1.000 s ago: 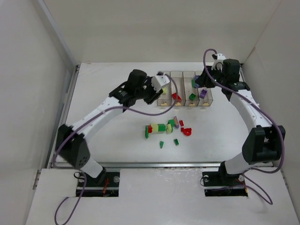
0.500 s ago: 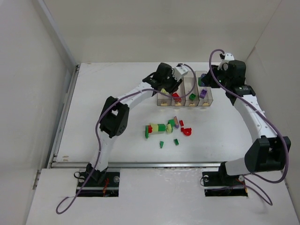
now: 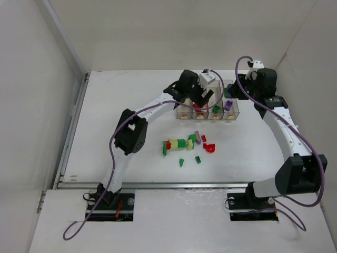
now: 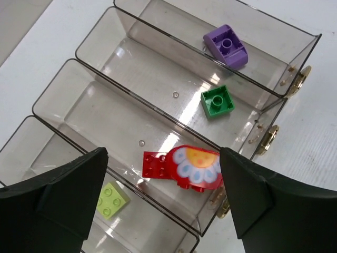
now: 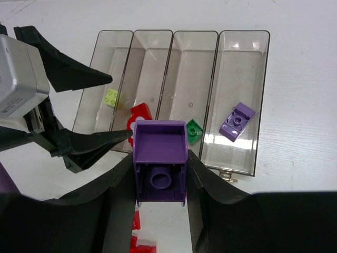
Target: Sort the legos into containers by color
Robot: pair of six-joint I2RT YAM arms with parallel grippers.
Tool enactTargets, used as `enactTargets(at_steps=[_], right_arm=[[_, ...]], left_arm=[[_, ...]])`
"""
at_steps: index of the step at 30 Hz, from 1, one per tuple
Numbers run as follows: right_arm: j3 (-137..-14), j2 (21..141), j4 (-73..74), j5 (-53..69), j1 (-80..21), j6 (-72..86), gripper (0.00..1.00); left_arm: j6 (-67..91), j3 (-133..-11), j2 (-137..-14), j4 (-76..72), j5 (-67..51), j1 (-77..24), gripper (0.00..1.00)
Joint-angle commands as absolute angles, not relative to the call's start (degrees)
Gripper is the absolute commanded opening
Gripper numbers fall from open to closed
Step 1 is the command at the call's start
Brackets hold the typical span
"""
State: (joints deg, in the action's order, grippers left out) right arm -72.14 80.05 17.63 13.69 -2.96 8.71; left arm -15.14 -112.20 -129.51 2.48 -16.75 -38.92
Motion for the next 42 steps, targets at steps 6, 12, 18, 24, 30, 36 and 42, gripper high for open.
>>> enactTargets(at_steps=[6, 12, 18, 24, 30, 36, 42], right_arm=[[-75.7, 78.4, 18.7, 21.7, -2.5, 3.4, 0.0], [-75.2, 76.9, 17.3, 48.2, -2.5, -5.3, 0.0], [-70.8, 72.4, 12.3, 59.3, -5.7, -12.5, 0.0], [-70.1, 71.3, 12.3, 63.0, -9.1, -15.5, 0.0], [-71.2, 71.3, 12.3, 62.1, -11.9, -15.5, 0.0], [-71.2, 71.8, 12.3, 60.9, -12.4, -15.5, 0.0], [-70.7, 71.8, 12.3, 59.2, -12.4, -15.5, 0.0]], left_arm=[[-28.4, -106.9, -116.3, 6.4, -20.6, -39.2, 0.84], [-43.3, -97.7, -102.6, 13.4, -36.2, -39.2, 0.83], [-48.2, -101.0, -99.9, 27.4, -53.7, -37.5, 0.82], [-46.8, -103.5, -101.9, 28.8, -54.9, -37.5, 0.82], [-43.7, -106.8, -103.1, 28.8, -55.5, -38.1, 0.79], [-41.6, -107.3, -103.1, 29.4, -57.3, -38.1, 0.68], [-41.0, -107.8, -103.1, 30.4, -59.0, -38.1, 0.5]])
